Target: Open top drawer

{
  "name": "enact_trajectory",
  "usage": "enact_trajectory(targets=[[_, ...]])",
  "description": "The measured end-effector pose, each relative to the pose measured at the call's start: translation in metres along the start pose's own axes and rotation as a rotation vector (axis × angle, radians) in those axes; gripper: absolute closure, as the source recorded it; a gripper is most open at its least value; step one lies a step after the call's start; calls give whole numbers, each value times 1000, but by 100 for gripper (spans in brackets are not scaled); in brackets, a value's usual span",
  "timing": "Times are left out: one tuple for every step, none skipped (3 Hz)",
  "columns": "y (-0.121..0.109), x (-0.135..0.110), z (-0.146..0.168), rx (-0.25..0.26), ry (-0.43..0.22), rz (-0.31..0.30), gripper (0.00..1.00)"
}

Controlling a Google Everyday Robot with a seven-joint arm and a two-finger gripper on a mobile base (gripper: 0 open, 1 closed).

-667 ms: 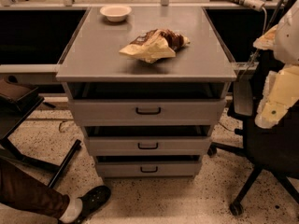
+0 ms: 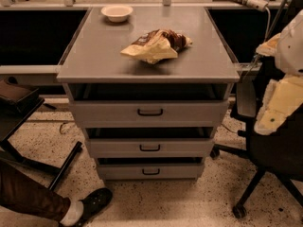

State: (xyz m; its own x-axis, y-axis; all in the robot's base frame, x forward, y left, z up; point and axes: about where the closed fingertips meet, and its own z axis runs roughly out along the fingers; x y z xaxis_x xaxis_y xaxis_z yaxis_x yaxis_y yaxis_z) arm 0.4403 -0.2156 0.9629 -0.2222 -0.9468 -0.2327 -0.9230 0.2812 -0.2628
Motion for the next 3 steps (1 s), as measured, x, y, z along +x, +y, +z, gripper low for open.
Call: enact_trajectory(targets=[[13, 1, 52, -18, -64, 15, 0], [27, -7, 126, -64, -161, 33, 0], [30, -29, 192, -99, -304, 96, 0]])
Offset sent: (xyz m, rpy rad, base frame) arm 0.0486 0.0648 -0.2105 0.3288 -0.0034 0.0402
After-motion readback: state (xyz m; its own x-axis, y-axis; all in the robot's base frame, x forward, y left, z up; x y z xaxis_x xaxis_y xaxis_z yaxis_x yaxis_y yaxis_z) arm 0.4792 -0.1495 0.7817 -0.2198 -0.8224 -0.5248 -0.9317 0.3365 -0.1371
